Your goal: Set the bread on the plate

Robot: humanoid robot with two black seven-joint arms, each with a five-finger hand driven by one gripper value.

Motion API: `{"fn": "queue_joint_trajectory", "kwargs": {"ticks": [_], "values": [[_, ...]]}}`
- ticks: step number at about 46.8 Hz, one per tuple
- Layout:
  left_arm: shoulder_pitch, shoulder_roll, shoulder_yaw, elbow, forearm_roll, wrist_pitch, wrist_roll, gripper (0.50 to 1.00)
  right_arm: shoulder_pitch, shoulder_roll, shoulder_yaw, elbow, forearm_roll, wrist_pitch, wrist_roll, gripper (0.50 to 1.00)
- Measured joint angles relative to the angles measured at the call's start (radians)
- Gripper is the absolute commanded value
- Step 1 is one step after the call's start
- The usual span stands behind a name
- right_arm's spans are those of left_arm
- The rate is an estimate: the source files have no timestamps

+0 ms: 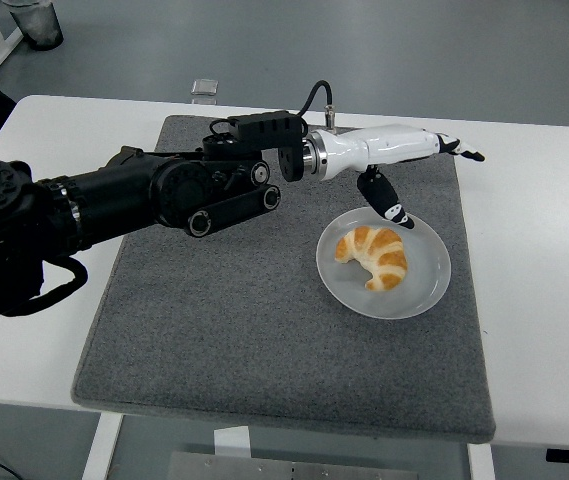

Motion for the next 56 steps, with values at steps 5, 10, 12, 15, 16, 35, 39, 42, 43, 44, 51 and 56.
{"fn": "queue_joint_trajectory", "kwargs": {"ticks": [5, 10, 12, 15, 16, 35, 39, 42, 43, 44, 51, 56], "values": [[-0.011, 0.0, -0.055, 0.003, -0.117, -0.001, 0.0, 1.0, 0.0, 0.0, 0.0, 0.0, 0.0, 0.0, 0.0, 0.952], [-0.011, 0.009, -0.1, 0.026, -0.28, -0.003, 0.001, 1.0, 0.0, 0.0, 0.0, 0.0, 0.0, 0.0, 0.0, 0.952], [-0.006, 0.011, -0.118, 0.042, -0.371, -0.007, 0.002, 1.0, 0.0, 0.0, 0.0, 0.0, 0.0, 0.0, 0.0, 0.952], [-0.003, 0.019, -0.14, 0.061, -0.514, -0.009, 0.002, 1.0, 0.0, 0.0, 0.0, 0.0, 0.0, 0.0, 0.0, 0.952], [-0.003, 0.022, -0.147, 0.065, -0.562, -0.01, 0.003, 1.0, 0.0, 0.0, 0.0, 0.0, 0.0, 0.0, 0.0, 0.952], [0.009, 0.16, -0.243, 0.146, -1.133, -0.011, 0.131, 1.0, 0.0, 0.0, 0.0, 0.0, 0.0, 0.0, 0.0, 0.952], [0.029, 0.186, -0.307, 0.167, -1.181, -0.012, 0.157, 1.0, 0.0, 0.0, 0.0, 0.0, 0.0, 0.0, 0.0, 0.952], [0.055, 0.204, -0.364, 0.17, -1.2, -0.019, 0.177, 1.0, 0.0, 0.0, 0.0, 0.0, 0.0, 0.0, 0.0, 0.952], [0.064, 0.211, -0.39, 0.17, -1.205, -0.024, 0.189, 1.0, 0.0, 0.0, 0.0, 0.0, 0.0, 0.0, 0.0, 0.952], [0.072, 0.216, -0.413, 0.17, -1.208, -0.028, 0.198, 1.0, 0.0, 0.0, 0.0, 0.0, 0.0, 0.0, 0.0, 0.952], [0.164, 0.232, -0.576, 0.168, -1.214, -0.084, 0.262, 1.0, 0.0, 0.0, 0.0, 0.0, 0.0, 0.0, 0.0, 0.952], [0.221, 0.233, -0.625, 0.167, -1.214, -0.124, 0.277, 1.0, 0.0, 0.0, 0.0, 0.0, 0.0, 0.0, 0.0, 0.952]]}}
